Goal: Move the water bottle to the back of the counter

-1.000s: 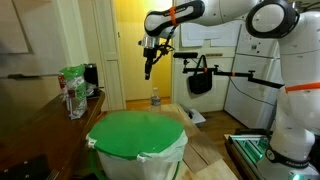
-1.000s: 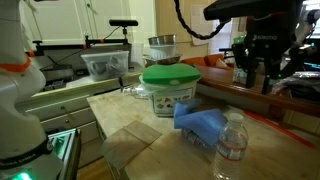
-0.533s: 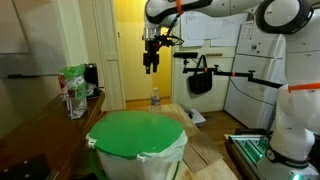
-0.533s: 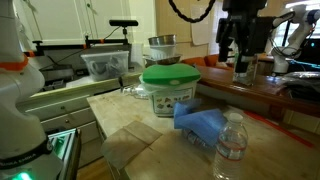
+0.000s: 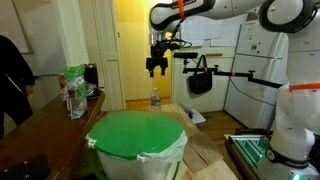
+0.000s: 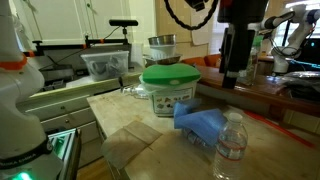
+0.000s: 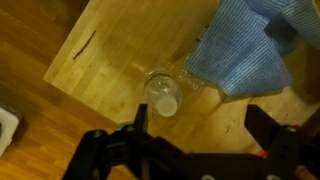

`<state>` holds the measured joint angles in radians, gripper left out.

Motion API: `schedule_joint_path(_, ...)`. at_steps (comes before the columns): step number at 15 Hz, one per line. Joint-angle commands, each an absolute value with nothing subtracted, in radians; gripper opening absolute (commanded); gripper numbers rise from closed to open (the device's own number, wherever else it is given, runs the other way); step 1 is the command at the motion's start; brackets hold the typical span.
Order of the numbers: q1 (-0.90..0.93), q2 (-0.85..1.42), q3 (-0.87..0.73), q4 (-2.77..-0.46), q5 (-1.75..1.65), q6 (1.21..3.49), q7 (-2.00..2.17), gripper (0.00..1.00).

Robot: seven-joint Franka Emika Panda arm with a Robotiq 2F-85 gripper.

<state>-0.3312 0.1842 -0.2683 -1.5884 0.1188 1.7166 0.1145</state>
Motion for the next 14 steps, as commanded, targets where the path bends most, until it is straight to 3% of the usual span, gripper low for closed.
schedule_joint_path(1,-0.322,0.194,-0.283,-1.646,0.096,1.812,0.177,1.0)
schedule_joint_path(9,-0.322,0.262,-0.285,-1.674,0.077,1.928,0.219,1.0)
schedule_joint_path(10,-0.321,0.269,-0.285,-1.673,0.076,1.933,0.222,0.98)
schedule_joint_path(14,-0.32,0.285,-0.285,-1.673,0.074,1.938,0.232,0.7)
